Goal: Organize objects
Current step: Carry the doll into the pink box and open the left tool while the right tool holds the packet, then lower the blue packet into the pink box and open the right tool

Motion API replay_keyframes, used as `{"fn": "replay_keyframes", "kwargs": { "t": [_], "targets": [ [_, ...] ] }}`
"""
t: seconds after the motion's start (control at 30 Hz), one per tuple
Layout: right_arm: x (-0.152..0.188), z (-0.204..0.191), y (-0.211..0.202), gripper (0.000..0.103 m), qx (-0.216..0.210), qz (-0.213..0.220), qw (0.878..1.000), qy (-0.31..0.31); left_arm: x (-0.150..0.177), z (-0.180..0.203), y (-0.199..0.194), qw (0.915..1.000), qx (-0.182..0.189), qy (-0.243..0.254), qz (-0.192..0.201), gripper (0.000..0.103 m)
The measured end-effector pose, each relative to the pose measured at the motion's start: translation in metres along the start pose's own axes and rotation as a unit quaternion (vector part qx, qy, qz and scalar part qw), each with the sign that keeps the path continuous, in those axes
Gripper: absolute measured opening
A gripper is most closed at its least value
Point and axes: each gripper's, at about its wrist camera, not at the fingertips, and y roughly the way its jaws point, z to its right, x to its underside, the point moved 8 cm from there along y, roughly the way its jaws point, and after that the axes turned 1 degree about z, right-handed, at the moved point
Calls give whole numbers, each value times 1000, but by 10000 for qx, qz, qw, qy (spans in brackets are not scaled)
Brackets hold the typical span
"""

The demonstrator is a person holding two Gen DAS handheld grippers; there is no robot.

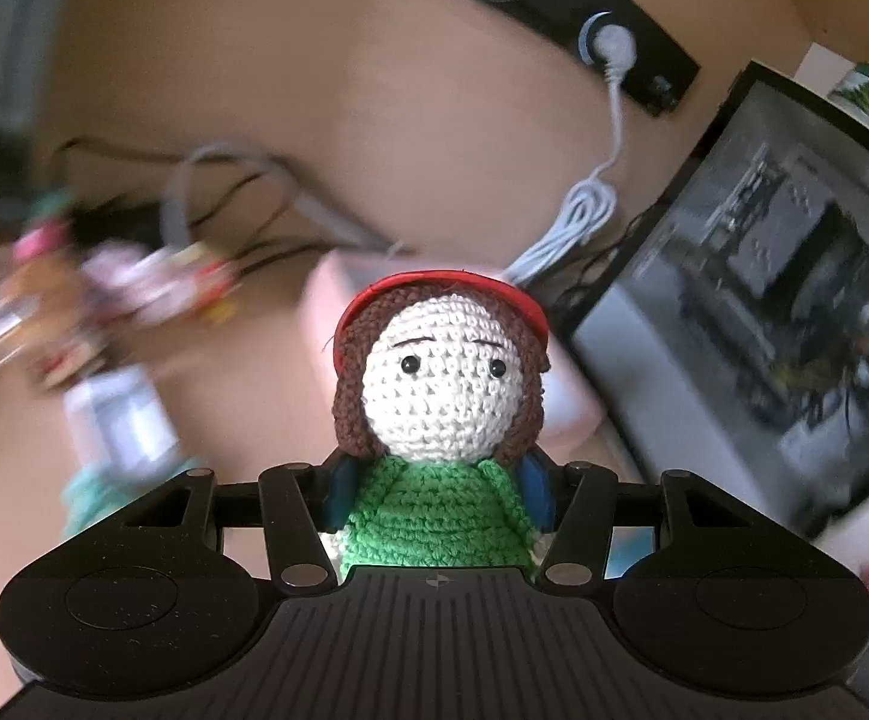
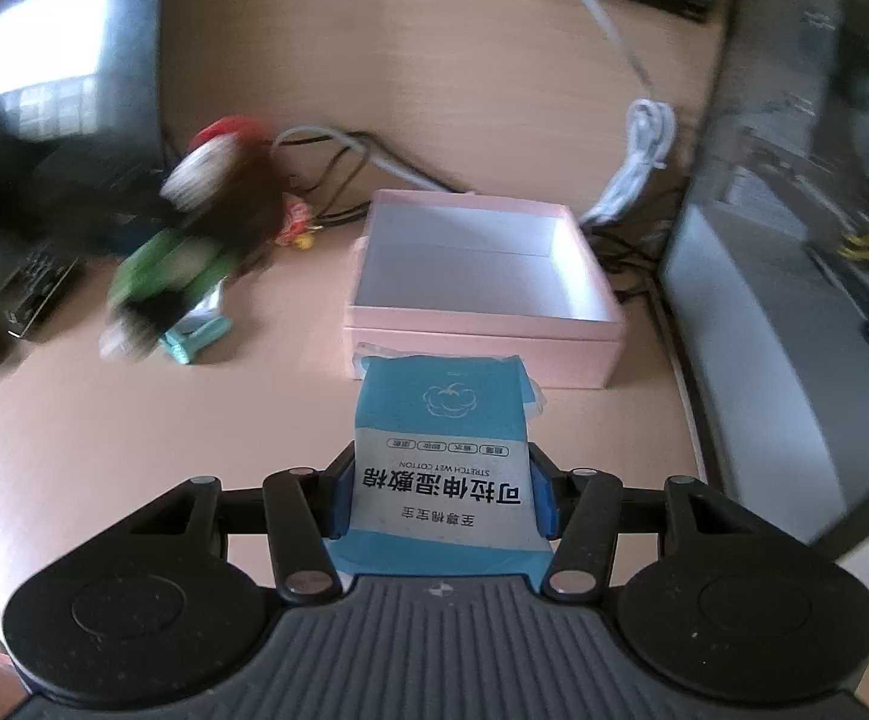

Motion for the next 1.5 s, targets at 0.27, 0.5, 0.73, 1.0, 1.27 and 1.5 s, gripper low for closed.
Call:
{"fn": "replay_keyframes", "kwargs": {
  "t": [0.27,0.5,0.73,1.0,1.27,1.5],
  "targets": [
    [24,33,0,53,62,36,9995,314,-48,40,126,9983,-410,-372,205,58],
    [42,49,6,53,6,-95,9991,420,-18,-10,158,9926,-1187,-268,-34,61],
    [39,54,23,53,-36,-131,9998,144,-16,-16,126,9963,-822,-158,-196,60],
    [-13,67,40,53,-7,364,9992,132,-51,-15,44,9924,-478,-597,964,60],
    [-88,69,117,54,294,951,9941,427,24,-62,-20,9913,-1076,-542,534,60],
    [-71,40,152,74,165,502,9981,309,83,-135,-43,9773,-1852,-1026,38,60]
  ]
}}
